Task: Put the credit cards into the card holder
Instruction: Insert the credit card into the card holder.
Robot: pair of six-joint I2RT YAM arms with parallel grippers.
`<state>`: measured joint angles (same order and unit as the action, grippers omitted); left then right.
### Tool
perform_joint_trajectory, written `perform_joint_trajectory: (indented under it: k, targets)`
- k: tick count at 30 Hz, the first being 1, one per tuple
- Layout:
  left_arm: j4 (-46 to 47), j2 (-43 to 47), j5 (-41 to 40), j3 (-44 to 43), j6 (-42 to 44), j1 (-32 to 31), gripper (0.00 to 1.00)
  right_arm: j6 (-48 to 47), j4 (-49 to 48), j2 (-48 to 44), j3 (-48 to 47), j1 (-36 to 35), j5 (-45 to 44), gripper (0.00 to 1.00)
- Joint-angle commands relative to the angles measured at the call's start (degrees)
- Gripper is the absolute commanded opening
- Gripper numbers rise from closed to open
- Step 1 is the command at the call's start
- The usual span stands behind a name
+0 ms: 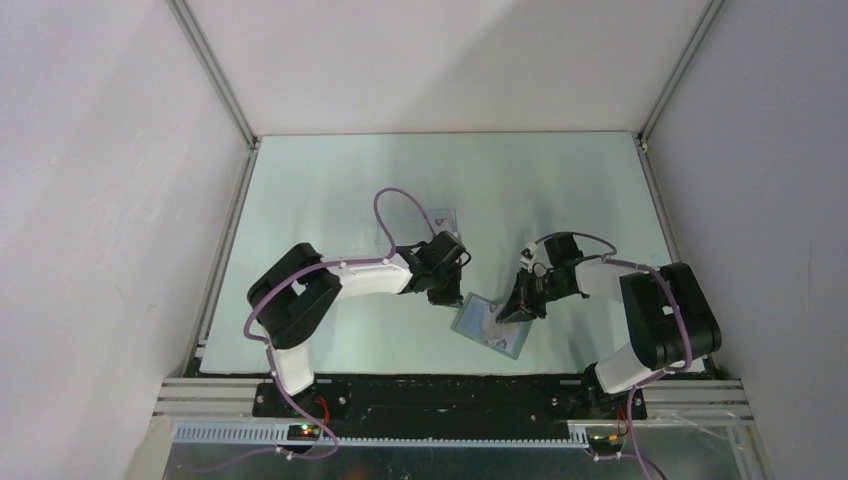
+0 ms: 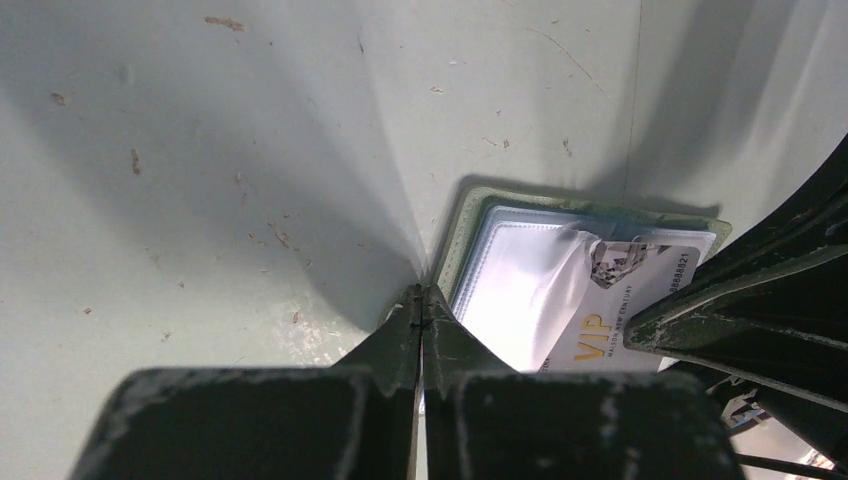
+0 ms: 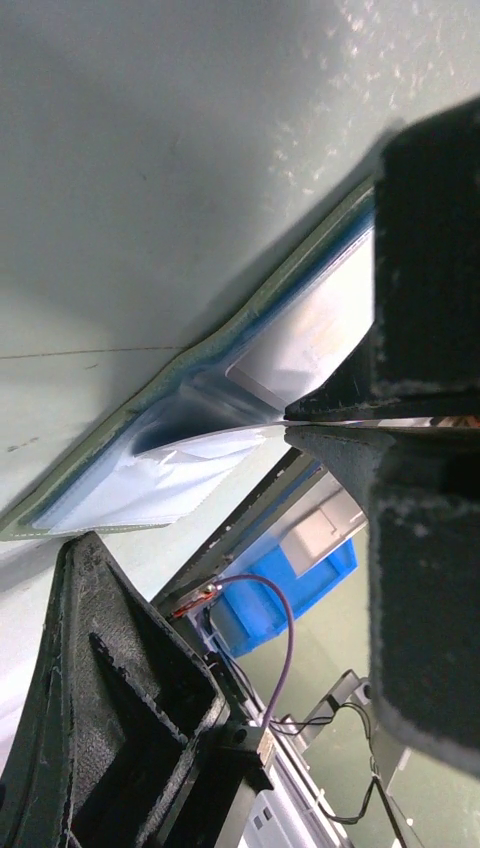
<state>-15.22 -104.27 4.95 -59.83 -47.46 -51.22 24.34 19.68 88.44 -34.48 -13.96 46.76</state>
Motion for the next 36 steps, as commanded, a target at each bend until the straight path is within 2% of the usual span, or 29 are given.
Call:
perform_joint_trajectory:
  k: [1,13,20,36]
  targets:
    - [-3.6,-4.5,-2.5,1.1,2.4,-0.3,0.00,-0.7,-1.1,-2.0,-0.2,0.4,-4.5,0.00]
    - [-3.7,-4.7,-2.3,0.9,2.5,-0.2,0.00,6.7,-7.5,-4.8,2.1,-2.0,-8.6,0.00]
    - [-3.6,-4.7,-2.3,0.9,2.5,-0.2,0.00,15.2,-11.1,-3.7,4.8,-5.5,-10.2,0.00]
    - [-3.7,-4.9,-2.2,0.8,2.6,-0.2,0.00,21.6,-7.5,-15.4,11.5,-6.0,-16.3,0.00]
